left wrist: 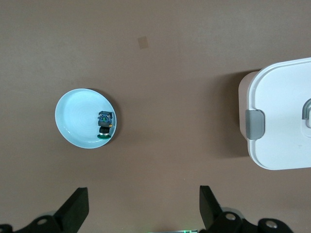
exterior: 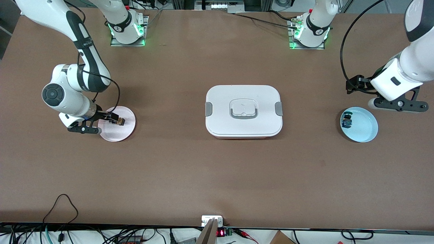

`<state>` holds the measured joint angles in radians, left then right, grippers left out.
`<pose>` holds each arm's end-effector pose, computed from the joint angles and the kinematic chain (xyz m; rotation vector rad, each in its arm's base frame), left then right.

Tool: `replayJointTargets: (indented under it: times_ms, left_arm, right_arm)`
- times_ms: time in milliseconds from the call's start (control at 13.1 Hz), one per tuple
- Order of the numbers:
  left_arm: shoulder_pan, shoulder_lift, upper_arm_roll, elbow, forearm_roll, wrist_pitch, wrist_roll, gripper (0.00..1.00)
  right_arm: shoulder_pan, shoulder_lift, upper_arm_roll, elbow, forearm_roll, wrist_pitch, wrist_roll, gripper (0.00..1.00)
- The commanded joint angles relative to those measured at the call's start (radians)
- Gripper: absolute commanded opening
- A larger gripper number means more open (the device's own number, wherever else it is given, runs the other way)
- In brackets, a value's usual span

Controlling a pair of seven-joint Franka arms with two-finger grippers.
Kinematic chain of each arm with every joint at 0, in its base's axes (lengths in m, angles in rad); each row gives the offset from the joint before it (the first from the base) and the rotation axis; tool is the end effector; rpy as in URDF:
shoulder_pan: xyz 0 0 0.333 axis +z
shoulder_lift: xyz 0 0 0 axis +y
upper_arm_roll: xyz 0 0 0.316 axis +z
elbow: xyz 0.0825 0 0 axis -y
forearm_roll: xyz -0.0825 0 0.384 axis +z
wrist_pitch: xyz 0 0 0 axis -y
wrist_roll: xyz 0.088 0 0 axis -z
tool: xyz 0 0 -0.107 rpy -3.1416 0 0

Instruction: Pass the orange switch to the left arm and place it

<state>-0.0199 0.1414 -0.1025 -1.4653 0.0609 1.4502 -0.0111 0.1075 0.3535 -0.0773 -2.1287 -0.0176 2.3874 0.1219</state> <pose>0.5800 -0.0599 0.5840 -3.0714 0.1673 0.2348 0.5646 0.0169 0.2337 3.0908 -0.1156 -0.1404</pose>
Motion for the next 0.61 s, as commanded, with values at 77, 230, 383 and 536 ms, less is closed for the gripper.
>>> replayJointTargets:
  times_ms: [77, 230, 383, 536]
  left_arm:
    - [0.004, -0.034, -0.005, 0.016, 0.033, -0.051, 0.02, 1.0]
    - [0.005, -0.034, -0.005, 0.072, 0.007, -0.158, 0.022, 1.0]
    - [0.014, -0.034, 0.007, 0.089, -0.157, -0.214, -0.012, 1.0]
    - [0.043, -0.033, 0.012, 0.079, -0.316, -0.234, -0.067, 1.0]
  right_arm:
    - [0.035, 0.021, 0.002, -0.004, 0.01, 0.026, 0.053, 1.0]
    - [0.043, 0.038, 0.002, -0.002, 0.008, 0.041, 0.053, 1.0]
    - [0.038, 0.051, 0.002, -0.002, 0.008, 0.055, 0.053, 1.0]
    - [0.035, 0.064, 0.002, -0.002, 0.01, 0.056, 0.055, 1.0]
